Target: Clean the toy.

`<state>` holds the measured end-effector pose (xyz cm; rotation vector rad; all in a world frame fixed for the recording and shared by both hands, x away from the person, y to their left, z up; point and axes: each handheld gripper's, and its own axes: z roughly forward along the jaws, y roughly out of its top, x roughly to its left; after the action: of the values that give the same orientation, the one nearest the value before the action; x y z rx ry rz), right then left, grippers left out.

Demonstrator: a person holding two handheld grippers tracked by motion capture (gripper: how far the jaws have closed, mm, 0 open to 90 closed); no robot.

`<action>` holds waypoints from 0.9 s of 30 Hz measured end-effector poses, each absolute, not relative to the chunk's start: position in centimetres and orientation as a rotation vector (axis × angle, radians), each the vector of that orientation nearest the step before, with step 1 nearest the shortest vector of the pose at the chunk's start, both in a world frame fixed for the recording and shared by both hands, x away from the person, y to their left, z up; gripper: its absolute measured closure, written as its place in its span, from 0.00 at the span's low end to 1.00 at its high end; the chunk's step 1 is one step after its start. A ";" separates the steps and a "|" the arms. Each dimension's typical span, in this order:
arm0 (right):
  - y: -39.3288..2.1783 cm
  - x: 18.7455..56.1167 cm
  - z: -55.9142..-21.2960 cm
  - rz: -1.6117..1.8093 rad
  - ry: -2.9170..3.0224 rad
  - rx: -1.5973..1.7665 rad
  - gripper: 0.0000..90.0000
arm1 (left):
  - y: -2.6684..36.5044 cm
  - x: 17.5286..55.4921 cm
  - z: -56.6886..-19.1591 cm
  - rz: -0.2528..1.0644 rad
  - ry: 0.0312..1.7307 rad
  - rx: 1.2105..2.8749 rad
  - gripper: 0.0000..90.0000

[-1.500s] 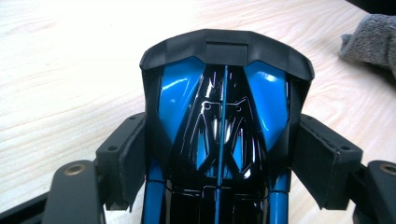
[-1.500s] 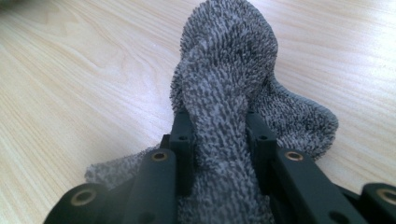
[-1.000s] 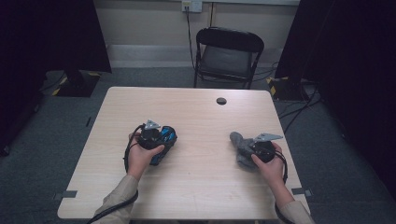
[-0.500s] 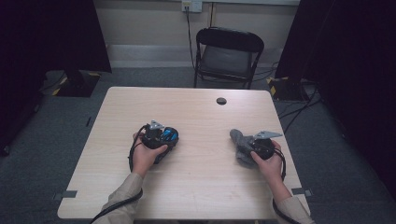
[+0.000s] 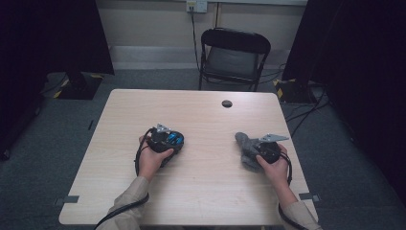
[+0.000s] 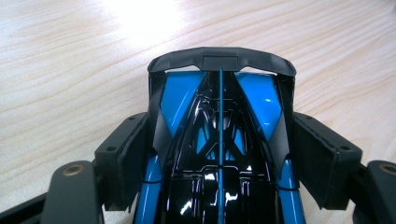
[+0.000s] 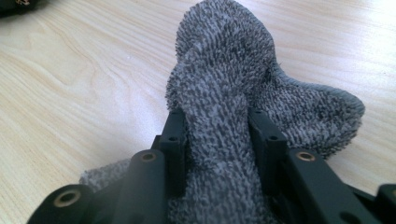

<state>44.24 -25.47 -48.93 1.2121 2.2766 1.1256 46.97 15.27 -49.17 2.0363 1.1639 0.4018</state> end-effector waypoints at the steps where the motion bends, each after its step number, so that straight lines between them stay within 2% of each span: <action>1: -25.5 44.2 -48.9 1.124 2.274 1.214 0.69 | 15.2 47.0 -49.2 0.407 1.163 2.041 0.28; 7: -25.6 44.2 -48.9 1.122 2.266 1.223 0.65 | 15.2 47.0 -49.2 0.416 1.176 2.032 0.28; 12: -25.5 44.1 -48.7 1.122 2.260 1.230 0.51 | 15.0 46.9 -49.3 0.441 1.138 2.070 0.28; 27: -25.5 44.2 -48.2 1.077 2.239 1.247 0.32 | 15.5 46.7 -49.4 0.424 1.141 2.062 0.24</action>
<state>44.20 -25.49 -48.23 1.2468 2.2391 1.0767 46.70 15.47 -49.41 2.0620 1.1413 0.4240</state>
